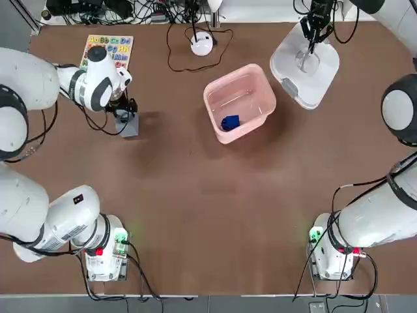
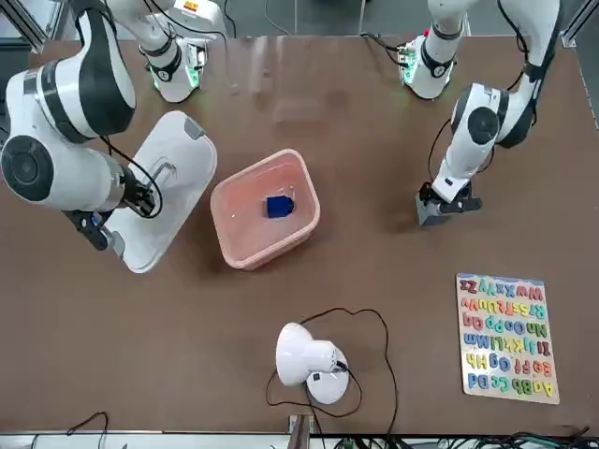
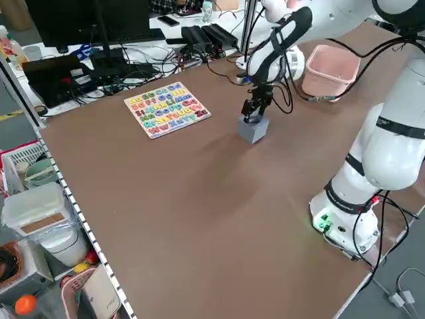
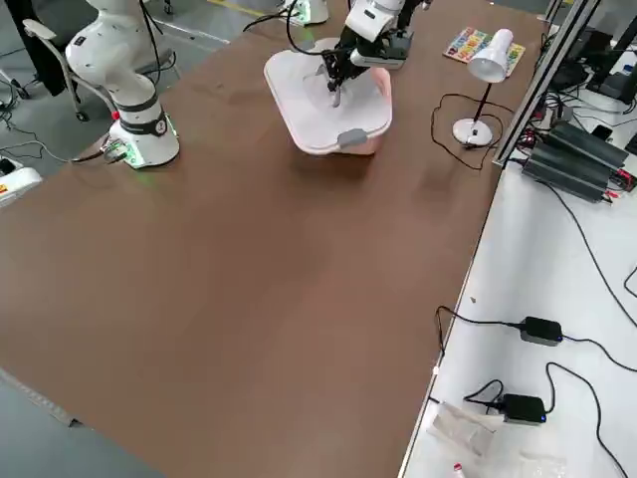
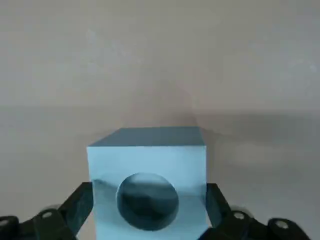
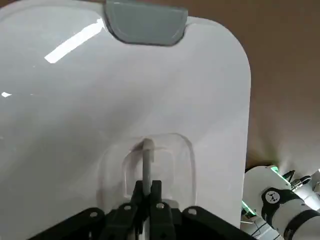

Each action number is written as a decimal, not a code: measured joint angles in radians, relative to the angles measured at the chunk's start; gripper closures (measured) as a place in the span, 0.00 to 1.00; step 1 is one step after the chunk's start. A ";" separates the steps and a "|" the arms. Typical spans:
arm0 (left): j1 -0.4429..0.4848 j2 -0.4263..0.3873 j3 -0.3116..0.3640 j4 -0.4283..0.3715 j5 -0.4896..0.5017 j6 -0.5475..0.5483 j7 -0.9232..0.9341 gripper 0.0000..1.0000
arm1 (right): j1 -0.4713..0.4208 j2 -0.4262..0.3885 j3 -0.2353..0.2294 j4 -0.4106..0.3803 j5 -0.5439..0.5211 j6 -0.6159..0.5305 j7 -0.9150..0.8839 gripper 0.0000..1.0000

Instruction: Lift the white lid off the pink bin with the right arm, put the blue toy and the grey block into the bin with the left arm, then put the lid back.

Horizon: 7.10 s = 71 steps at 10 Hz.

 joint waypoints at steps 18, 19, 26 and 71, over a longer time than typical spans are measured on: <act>0.001 0.065 -0.085 0.150 -0.012 -0.198 -0.199 0.72 | -0.001 0.000 0.000 0.000 0.000 -0.001 0.000 0.93; 0.001 0.065 -0.120 0.239 -0.024 -0.328 -0.234 0.72 | -0.001 0.000 0.000 -0.001 0.000 -0.001 0.000 0.93; -0.189 0.109 -0.198 0.628 -0.179 -0.530 -0.694 0.72 | -0.001 0.000 0.000 -0.001 0.000 0.000 0.000 0.93; -0.411 -0.039 0.471 0.927 -0.280 -0.965 0.402 0.00 | 0.384 0.329 0.020 0.119 0.033 0.252 0.742 0.93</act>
